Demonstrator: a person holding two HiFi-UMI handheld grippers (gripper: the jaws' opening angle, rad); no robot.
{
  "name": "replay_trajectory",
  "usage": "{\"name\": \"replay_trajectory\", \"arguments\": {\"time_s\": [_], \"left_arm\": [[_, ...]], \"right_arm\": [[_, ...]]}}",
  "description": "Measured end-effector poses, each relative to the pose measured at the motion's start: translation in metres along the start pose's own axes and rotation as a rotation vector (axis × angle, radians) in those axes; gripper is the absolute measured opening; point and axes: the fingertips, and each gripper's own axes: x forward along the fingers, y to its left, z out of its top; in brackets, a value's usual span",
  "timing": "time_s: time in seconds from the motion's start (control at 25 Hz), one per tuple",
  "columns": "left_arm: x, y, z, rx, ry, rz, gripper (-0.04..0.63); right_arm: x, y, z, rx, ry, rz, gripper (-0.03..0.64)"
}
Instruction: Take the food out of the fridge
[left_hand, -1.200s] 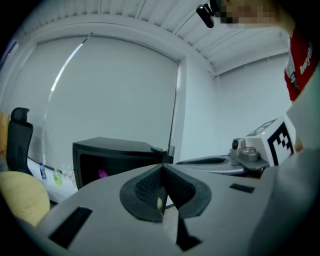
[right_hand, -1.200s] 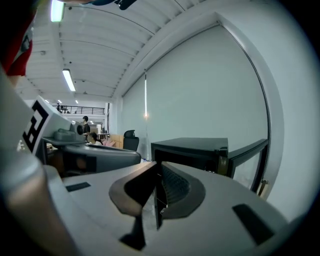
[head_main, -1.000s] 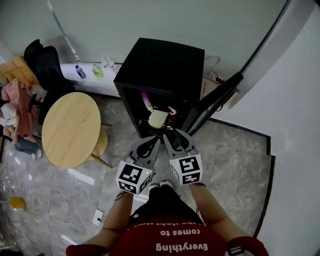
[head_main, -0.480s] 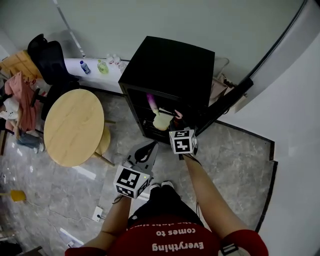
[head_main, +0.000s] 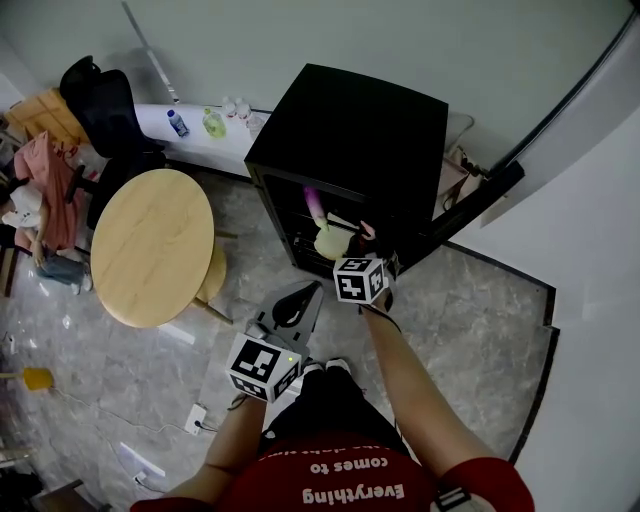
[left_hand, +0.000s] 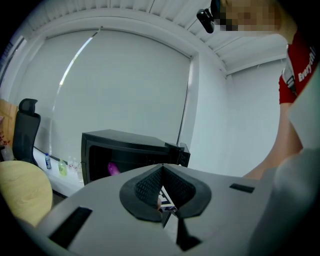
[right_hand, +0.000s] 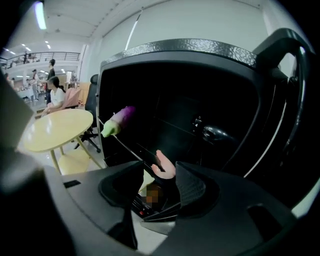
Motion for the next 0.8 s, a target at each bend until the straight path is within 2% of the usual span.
{"name": "replay_trajectory", "arguments": {"time_s": [0.12, 0.24, 0.36, 0.52, 0.6, 0.68, 0.8], "left_arm": [[0.001, -0.001, 0.0, 0.0, -0.001, -0.008, 0.006], [0.0, 0.001, -0.006, -0.016, 0.017, -0.008, 0.006], [0.002, 0.004, -0.005, -0.021, 0.003, -0.002, 0.006], [0.002, 0.005, -0.009, -0.038, 0.015, -0.009, 0.006], [0.002, 0.006, -0.009, -0.038, 0.007, -0.009, 0.006], [0.001, 0.005, -0.011, -0.043, 0.023, -0.014, 0.006], [0.0, 0.004, -0.011, -0.047, 0.032, -0.017, 0.006]], "right_arm": [[0.006, -0.003, -0.006, 0.01, 0.018, -0.057, 0.183], [0.006, -0.003, -0.006, 0.006, 0.003, -0.07, 0.181], [0.006, -0.003, -0.005, -0.055, 0.005, -0.079, 0.181], [0.005, 0.0, -0.007, -0.156, 0.006, -0.077, 0.133], [0.002, 0.0, -0.005, -0.243, -0.009, -0.115, 0.13], [-0.003, 0.004, 0.0, -0.386, -0.018, -0.166, 0.131], [-0.004, 0.012, -0.001, -0.521, 0.006, -0.168, 0.13]]}}
